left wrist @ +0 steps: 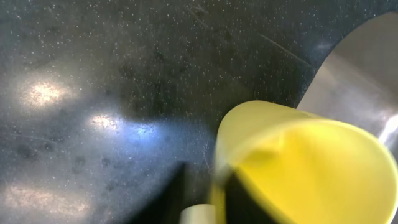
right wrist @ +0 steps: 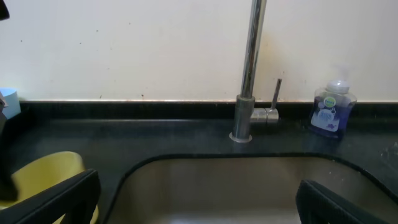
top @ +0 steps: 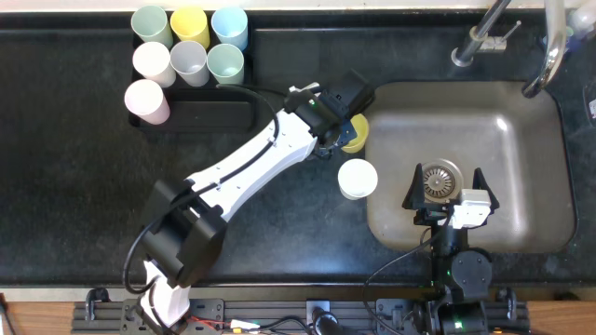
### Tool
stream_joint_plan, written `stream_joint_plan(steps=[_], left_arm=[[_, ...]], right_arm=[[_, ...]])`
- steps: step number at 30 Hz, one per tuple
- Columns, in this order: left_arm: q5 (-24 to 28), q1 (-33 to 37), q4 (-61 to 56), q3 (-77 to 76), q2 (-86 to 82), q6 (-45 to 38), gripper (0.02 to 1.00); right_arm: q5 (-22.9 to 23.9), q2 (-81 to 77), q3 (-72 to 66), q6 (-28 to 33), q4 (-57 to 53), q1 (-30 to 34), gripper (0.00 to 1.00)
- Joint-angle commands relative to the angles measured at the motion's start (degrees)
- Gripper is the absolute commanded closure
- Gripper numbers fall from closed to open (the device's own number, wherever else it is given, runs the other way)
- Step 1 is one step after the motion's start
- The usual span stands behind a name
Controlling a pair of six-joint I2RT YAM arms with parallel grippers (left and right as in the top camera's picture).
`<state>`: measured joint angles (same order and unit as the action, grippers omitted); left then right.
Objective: Store Cups
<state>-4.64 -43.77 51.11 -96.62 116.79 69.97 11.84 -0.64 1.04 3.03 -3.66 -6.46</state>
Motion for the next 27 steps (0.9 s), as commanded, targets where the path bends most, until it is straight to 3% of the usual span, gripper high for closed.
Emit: stream_joint_plan(steps=[1, 11, 18, 23, 27], left_arm=[[0.13, 0.46, -0.87, 0.22, 0.98, 0.85, 0.982], [-3.63, 5.11, 1.27, 0.17, -5.49, 0.83, 0.982], [-6.23, 18.14, 12.13, 0.17, -13.92, 0.81, 0.982], [-5.07, 29.03, 19.93, 0.22, -15.10, 0.81, 0.980], [-3.91, 34.47, 19.26, 1.86, -14.69, 0.79, 0.982]], right_arm=[[-0.20, 0.44, -0.76, -0.07, 0.35, 0.11, 0.003], [-0.20, 0.44, -0.76, -0.07, 0.35, 0.11, 0.003], [-0.20, 0.44, -0.76, -0.07, 0.35, 0.11, 0.003], [-0.20, 0.44, -0.76, -0.07, 0.35, 0.11, 0.005], [-0.20, 0.44, -0.76, -0.07, 0.35, 0.11, 0.005]])
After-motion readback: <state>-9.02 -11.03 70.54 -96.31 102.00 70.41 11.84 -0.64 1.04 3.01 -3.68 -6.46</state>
